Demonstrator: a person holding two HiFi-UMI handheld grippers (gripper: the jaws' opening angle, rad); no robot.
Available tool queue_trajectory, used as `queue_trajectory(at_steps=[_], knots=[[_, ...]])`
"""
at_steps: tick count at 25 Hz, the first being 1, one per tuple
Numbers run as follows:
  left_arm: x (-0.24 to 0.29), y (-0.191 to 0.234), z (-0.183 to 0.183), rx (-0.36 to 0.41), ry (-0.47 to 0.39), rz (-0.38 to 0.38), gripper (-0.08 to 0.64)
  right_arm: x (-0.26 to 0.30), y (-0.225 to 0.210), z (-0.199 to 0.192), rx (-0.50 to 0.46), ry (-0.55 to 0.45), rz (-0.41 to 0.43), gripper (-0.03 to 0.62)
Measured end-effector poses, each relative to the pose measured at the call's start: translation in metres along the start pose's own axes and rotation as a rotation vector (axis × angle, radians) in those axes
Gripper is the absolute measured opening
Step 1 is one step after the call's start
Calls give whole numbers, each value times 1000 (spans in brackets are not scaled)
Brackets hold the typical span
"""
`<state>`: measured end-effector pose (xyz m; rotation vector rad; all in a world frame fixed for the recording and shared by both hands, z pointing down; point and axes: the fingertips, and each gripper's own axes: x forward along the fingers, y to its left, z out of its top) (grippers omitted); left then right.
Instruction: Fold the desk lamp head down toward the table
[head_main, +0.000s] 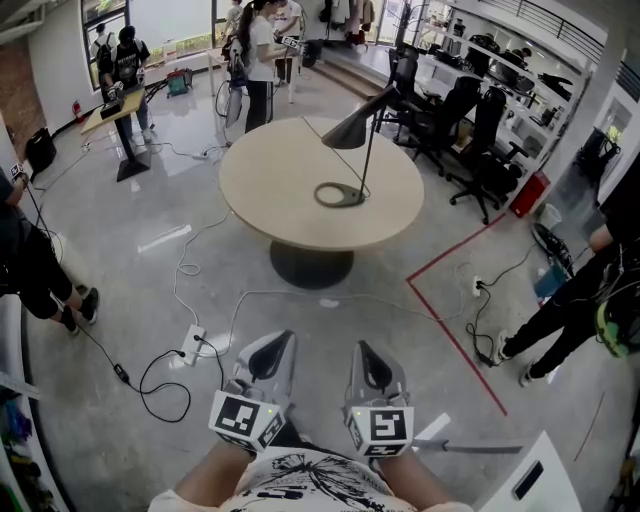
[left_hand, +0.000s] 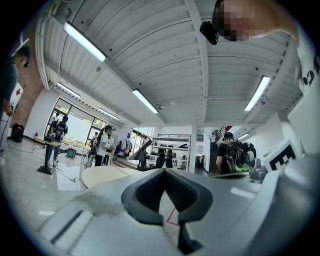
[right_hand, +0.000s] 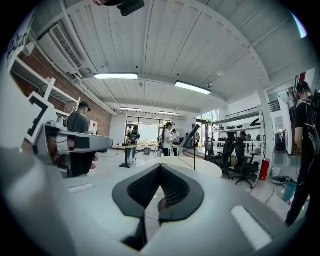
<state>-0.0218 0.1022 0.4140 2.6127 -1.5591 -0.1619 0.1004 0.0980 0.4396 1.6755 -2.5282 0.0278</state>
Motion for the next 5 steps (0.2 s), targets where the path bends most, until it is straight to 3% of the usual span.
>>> queue_trajectory(at_steps=[5], knots=[[0,4,-4,5,1,-3,3,4,2,-5,-5,7,4,8]])
